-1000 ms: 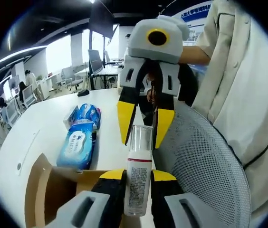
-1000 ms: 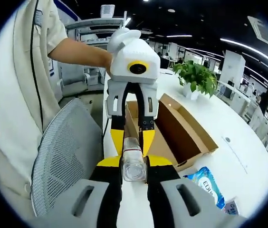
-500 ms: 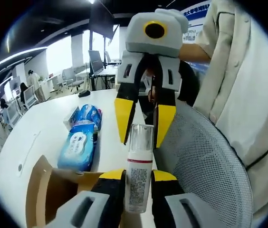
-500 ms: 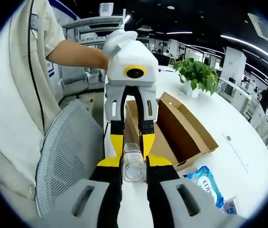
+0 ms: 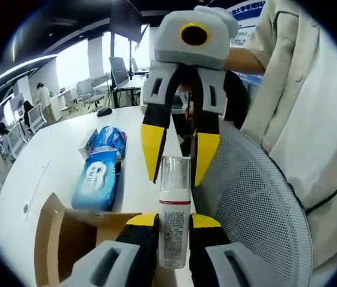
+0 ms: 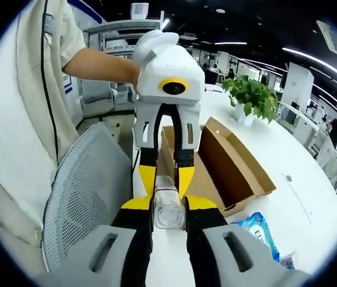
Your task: Operate the shoe box by opening the lid, removing the specified soft item, and placing it in the target area until the item is outside and the box remains undamaged.
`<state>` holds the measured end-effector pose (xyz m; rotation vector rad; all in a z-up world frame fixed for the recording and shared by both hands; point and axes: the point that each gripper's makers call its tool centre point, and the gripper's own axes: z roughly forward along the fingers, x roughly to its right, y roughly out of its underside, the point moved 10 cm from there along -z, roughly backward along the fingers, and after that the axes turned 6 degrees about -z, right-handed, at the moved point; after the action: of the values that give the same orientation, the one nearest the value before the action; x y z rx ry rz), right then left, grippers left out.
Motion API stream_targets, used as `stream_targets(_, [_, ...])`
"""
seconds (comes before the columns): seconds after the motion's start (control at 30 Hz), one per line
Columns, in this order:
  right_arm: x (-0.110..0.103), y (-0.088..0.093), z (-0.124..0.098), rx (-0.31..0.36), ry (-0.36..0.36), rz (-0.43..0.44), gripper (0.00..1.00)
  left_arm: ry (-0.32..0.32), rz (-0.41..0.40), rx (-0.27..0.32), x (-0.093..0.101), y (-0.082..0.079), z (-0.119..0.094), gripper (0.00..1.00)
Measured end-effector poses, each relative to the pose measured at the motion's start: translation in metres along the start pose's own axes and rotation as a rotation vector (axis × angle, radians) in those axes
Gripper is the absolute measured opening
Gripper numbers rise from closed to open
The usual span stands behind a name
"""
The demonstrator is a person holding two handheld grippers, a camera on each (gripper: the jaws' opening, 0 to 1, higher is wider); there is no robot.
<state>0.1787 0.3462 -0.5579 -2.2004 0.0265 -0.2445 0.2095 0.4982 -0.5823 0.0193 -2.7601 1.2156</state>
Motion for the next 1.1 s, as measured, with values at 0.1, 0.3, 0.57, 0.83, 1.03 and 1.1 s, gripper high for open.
stream_targets(0.1, [0.0007, -0.0004, 0.0005, 0.002, 0.000, -0.001, 0.18, 0.000, 0.001, 0.001, 0.0000, 0.0001, -0.0006, 0.18])
stream_targets(0.3, [0.0004, 0.0053, 0.0000, -0.025, -0.003, -0.004, 0.20, 0.005, 0.002, 0.011, 0.0003, -0.0004, -0.0018, 0.18])
stream_targets(0.57, [0.0014, 0.0032, -0.0015, -0.003, 0.007, -0.011, 0.18, -0.002, 0.003, 0.011, -0.0010, -0.0010, -0.0016, 0.18])
stream_targets(0.83, [0.0022, 0.0017, -0.0012, -0.012, 0.003, 0.020, 0.17, -0.006, 0.016, 0.011, -0.0009, -0.0024, 0.0001, 0.18])
stream_targets(1.03, [0.0019, -0.0011, -0.0030, -0.030, -0.007, 0.064, 0.16, 0.003, -0.002, 0.028, -0.0001, -0.0019, 0.0002, 0.19])
stream_targets(1.1, [0.0027, -0.0018, -0.0040, -0.033, -0.008, 0.064, 0.16, -0.001, -0.004, 0.040, 0.0000, -0.0022, -0.0001, 0.19])
